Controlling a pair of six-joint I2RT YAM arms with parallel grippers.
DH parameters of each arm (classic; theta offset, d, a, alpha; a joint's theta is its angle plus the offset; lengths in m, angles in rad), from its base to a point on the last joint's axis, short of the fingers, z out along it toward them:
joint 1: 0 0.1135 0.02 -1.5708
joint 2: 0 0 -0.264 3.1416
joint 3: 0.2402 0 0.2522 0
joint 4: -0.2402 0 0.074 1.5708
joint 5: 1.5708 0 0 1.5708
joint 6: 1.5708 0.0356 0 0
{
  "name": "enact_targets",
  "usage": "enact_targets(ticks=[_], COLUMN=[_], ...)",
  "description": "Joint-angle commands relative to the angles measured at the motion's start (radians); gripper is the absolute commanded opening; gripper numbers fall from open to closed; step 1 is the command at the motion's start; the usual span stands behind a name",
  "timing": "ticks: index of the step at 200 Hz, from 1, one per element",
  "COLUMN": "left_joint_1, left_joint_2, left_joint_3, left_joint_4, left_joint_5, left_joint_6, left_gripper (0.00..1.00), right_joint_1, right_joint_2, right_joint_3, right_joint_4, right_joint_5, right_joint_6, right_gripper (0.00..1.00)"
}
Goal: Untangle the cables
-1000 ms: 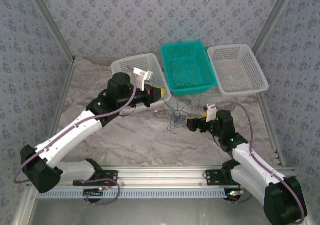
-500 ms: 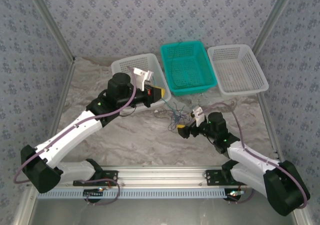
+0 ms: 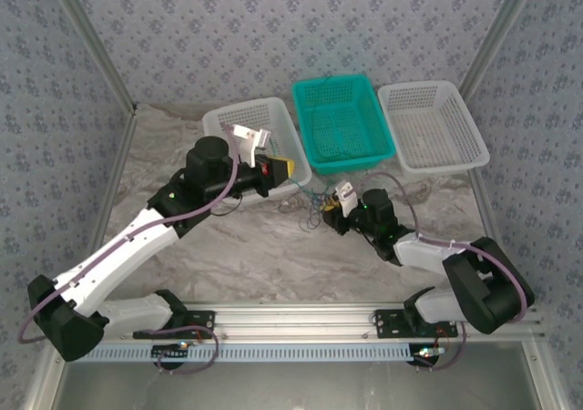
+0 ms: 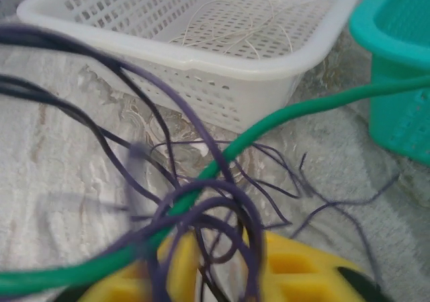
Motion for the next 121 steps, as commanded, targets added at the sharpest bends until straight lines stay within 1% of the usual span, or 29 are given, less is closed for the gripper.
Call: enact_targets(ticks=[1, 14, 31, 50, 71, 83, 105, 121], left_joint_1=[-0.007, -0.007, -0.002, 0.008, 0.024, 0.043, 0.106, 0.156], left_joint_2=[-0.036, -0.05, -0.068, -0.083, -0.112, -0.136, -0.18, -0.211], left_joint_3=[0.01, 0.011, 0.012, 0.025, 0.032, 0.022, -0.017, -0.042], left_joint_4=[-0.009, -0.028, -0.055, -0.097, -0.148, -0.155, -0.159, -0.164], left_joint_5=[-0.035, -0.078, -0.136, -0.184, -0.27, -0.311, -0.325, -0.316], left_joint_6=[0.002, 0.003, 0.012, 0.025, 0.03, 0.025, -0.016, -0.051], left_gripper=[0.0, 0.0, 0.0, 0.0, 0.0, 0.0, 0.0, 0.0], right_joint_1=[0.0, -0.006, -0.028, -0.071, -0.123, -0.16, -0.22, -0.272], right_joint_2=[-0.003, -0.017, -0.043, -0.086, -0.139, -0.17, -0.233, -0.277], right_joint_3=[0.011, 0.01, 0.009, 0.002, -0.01, -0.015, -0.035, -0.046], right_joint_4=[0.002, -0.029, -0.083, -0.131, -0.203, -0.258, -0.341, -0.404], right_joint_5=[0.042, 0.079, 0.126, 0.195, 0.329, 0.374, 0.437, 0.457], right_joint_6=[-0.002, 0.001, 0.027, 0.101, 0.232, 0.302, 0.417, 0.494], right_gripper=[0.07, 0.0, 0.0, 0.0, 0.0, 0.0, 0.0, 0.0])
